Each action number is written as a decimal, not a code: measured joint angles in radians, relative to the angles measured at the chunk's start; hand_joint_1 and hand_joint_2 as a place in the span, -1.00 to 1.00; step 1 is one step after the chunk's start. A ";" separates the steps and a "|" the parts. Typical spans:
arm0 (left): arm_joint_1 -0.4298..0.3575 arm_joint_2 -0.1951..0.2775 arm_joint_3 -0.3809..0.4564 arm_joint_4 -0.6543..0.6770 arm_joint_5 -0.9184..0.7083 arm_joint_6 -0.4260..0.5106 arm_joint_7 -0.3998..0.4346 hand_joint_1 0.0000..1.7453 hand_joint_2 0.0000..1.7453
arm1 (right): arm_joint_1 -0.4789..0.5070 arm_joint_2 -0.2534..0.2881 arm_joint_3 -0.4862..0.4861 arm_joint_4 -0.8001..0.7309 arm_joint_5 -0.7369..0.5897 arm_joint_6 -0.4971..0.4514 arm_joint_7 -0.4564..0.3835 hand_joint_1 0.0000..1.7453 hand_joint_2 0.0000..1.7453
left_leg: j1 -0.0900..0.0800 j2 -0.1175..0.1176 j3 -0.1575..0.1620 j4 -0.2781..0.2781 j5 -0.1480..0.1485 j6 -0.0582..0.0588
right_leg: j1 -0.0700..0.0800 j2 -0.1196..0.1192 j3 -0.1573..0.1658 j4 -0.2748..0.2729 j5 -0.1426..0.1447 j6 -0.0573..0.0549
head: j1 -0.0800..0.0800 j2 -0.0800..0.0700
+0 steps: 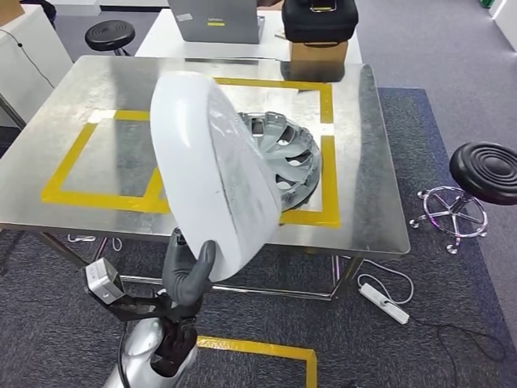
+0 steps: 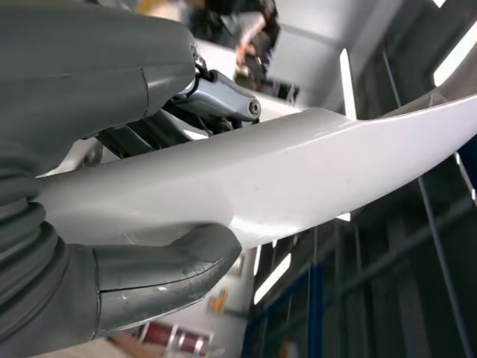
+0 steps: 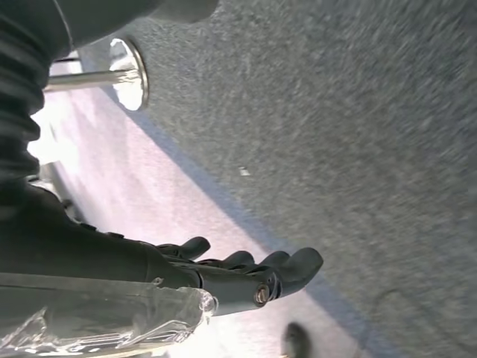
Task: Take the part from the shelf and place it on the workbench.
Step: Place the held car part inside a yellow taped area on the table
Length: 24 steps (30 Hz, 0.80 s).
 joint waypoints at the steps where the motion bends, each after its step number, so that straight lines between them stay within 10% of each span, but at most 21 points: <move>1: 0.000 0.002 -0.002 0.001 -0.007 -0.016 -0.004 0.88 1.00 | -0.001 0.000 0.002 0.000 0.000 0.006 -0.002 -1.00 1.00 | 0.000 0.000 -0.041 0.067 -0.020 -0.002 | 0.000 -0.003 0.006 0.000 -0.001 0.000 | 0.000 0.000; 3: 0.003 0.004 -0.002 0.004 -0.012 -0.025 -0.007 0.88 1.00 | -0.001 0.000 0.004 0.000 -0.001 0.010 -0.003 -1.00 1.00 | 0.000 0.001 -0.082 0.116 -0.010 -0.001 | 0.000 -0.006 0.021 0.001 -0.004 0.002 | -0.001 0.000; 7: 0.001 0.001 0.000 0.006 -0.008 -0.022 -0.001 0.88 1.00 | -0.001 0.000 0.005 0.000 -0.001 0.010 -0.006 -1.00 1.00 | -0.002 0.003 0.007 -0.110 0.127 0.011 | 0.001 -0.004 0.048 0.002 -0.029 0.018 | -0.001 0.000; 12: 0.000 -0.003 0.003 0.007 -0.006 -0.022 0.002 0.88 1.00 | -0.007 0.000 0.005 0.000 -0.001 0.009 -0.008 -1.00 1.00 | -0.002 -0.001 0.042 -0.171 0.112 0.039 | 0.005 -0.008 0.061 -0.008 -0.054 0.046 | 0.003 0.000; 17: 0.001 -0.006 0.005 0.008 -0.006 -0.022 0.002 0.88 1.00 | -0.008 0.000 0.006 0.000 -0.001 0.009 -0.008 -1.00 1.00 | -0.001 -0.002 0.063 -0.174 0.089 0.058 | 0.004 -0.007 -0.099 0.260 -0.150 0.058 | 0.011 0.000; 19: 0.003 -0.006 0.005 0.010 -0.006 -0.022 0.002 0.88 1.00 | -0.005 0.000 0.006 0.000 -0.001 0.009 -0.008 -1.00 1.00 | -0.002 -0.006 0.077 -0.174 0.077 0.058 | 0.005 -0.007 -0.132 0.268 -0.108 0.056 | 0.012 0.000; 22: 0.003 -0.006 0.006 0.010 -0.004 -0.020 0.003 0.88 1.00 | -0.005 0.000 0.006 0.000 -0.002 0.009 -0.008 -1.00 1.00 | -0.004 -0.009 0.106 -0.173 0.057 0.049 | 0.005 -0.005 -0.071 0.080 0.023 0.048 | 0.012 0.000; 24: 0.002 -0.007 0.007 0.010 0.007 -0.012 0.015 0.88 1.00 | -0.006 0.000 0.006 0.000 -0.003 0.009 -0.009 -1.00 1.00 | -0.006 -0.010 0.114 -0.173 0.048 0.039 | 0.008 -0.003 -0.043 0.014 0.046 0.041 | 0.011 0.000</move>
